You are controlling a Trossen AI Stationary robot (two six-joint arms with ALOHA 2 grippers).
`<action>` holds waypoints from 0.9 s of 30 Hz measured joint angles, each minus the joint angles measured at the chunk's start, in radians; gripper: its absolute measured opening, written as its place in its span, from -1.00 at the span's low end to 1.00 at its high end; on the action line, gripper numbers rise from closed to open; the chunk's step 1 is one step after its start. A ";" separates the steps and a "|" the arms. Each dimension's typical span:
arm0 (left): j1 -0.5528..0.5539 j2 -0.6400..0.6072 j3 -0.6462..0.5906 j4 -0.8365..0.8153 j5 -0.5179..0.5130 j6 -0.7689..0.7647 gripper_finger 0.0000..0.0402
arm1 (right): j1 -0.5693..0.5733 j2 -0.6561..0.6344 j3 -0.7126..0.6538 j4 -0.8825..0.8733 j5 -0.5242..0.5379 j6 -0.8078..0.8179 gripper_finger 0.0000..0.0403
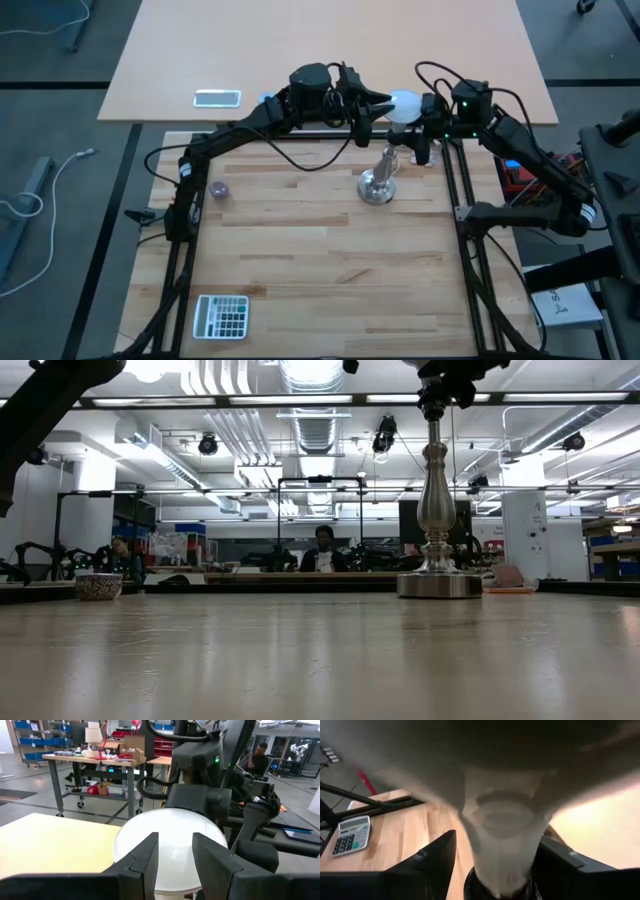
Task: Screw lightbulb
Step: Insert the light bulb into the lamp
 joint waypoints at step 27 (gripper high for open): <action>0.001 0.003 -0.003 0.027 -0.001 0.004 -0.51 | -0.001 -0.047 0.003 0.049 0.054 -0.005 -0.23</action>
